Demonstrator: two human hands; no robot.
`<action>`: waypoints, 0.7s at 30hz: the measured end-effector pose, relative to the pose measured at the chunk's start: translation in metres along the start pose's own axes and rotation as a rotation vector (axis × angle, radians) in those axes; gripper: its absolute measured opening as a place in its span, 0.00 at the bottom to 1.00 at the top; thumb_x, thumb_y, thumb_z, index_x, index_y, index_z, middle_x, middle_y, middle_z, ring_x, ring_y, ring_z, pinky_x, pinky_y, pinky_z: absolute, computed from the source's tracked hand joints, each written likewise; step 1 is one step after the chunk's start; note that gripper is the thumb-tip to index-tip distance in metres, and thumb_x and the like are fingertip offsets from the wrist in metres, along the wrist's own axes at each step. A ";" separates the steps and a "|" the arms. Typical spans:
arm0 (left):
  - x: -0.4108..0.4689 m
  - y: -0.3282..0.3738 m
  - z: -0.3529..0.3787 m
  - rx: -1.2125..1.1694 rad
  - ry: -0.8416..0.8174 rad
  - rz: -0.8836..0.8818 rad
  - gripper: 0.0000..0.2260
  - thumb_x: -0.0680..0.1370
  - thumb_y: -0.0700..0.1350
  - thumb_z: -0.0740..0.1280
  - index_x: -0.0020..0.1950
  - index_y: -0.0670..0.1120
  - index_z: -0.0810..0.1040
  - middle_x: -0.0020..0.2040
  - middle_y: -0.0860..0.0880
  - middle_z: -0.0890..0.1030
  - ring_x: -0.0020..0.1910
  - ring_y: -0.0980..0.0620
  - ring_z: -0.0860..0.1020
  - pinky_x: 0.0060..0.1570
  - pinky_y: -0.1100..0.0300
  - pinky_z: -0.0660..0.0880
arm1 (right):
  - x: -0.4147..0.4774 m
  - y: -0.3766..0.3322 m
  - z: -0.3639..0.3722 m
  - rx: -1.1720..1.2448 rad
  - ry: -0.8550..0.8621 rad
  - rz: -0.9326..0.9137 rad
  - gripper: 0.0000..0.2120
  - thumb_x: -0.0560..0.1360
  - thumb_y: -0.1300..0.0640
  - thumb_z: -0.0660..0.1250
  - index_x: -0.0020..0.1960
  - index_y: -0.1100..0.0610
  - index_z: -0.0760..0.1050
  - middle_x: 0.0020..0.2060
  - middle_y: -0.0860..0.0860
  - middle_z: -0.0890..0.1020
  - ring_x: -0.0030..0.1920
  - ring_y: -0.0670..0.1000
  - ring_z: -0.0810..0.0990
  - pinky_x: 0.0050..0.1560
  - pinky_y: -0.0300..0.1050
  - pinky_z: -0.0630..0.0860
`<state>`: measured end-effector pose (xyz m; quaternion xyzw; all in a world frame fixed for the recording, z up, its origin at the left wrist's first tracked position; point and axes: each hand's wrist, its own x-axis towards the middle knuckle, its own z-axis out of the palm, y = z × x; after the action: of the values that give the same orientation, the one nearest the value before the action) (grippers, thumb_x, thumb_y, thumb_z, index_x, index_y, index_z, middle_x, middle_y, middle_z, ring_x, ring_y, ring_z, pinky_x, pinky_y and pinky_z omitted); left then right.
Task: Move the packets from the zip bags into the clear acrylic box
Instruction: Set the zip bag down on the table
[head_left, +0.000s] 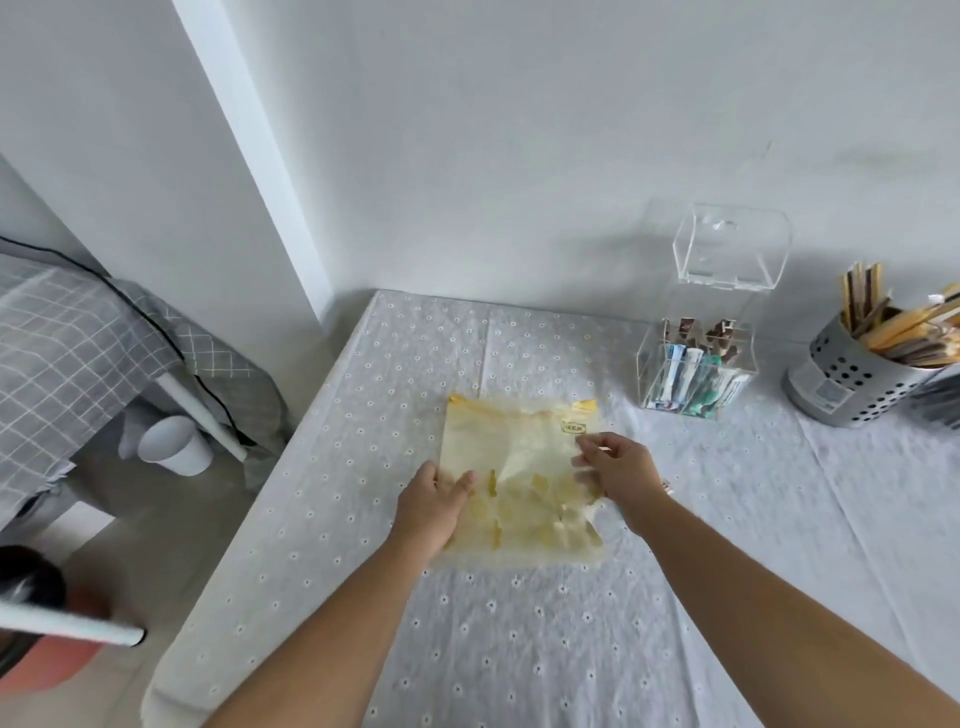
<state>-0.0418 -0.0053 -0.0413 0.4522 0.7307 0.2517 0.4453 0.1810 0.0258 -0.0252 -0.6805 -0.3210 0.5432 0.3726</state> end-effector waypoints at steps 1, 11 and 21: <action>0.002 -0.002 0.001 0.101 0.014 0.022 0.17 0.75 0.59 0.64 0.49 0.45 0.70 0.44 0.46 0.77 0.40 0.48 0.76 0.39 0.56 0.70 | 0.002 0.001 0.000 -0.063 0.039 -0.010 0.11 0.78 0.56 0.64 0.57 0.61 0.77 0.41 0.54 0.83 0.35 0.51 0.80 0.32 0.43 0.75; -0.006 -0.012 0.004 0.668 0.172 0.645 0.25 0.77 0.53 0.62 0.72 0.46 0.64 0.72 0.48 0.66 0.71 0.48 0.65 0.67 0.52 0.65 | -0.047 0.017 0.045 -0.858 0.100 -0.668 0.18 0.78 0.57 0.61 0.67 0.54 0.70 0.67 0.50 0.74 0.68 0.50 0.70 0.69 0.45 0.64; 0.005 -0.046 0.012 1.058 -0.195 0.525 0.33 0.75 0.67 0.38 0.74 0.53 0.31 0.75 0.53 0.32 0.74 0.53 0.33 0.74 0.47 0.36 | -0.019 0.076 0.031 -1.378 -0.147 -0.542 0.36 0.71 0.32 0.31 0.76 0.45 0.36 0.77 0.45 0.39 0.77 0.48 0.37 0.74 0.45 0.39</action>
<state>-0.0527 -0.0225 -0.0844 0.7990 0.5764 -0.0874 0.1475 0.1489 -0.0244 -0.0851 -0.6189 -0.7696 0.1518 -0.0399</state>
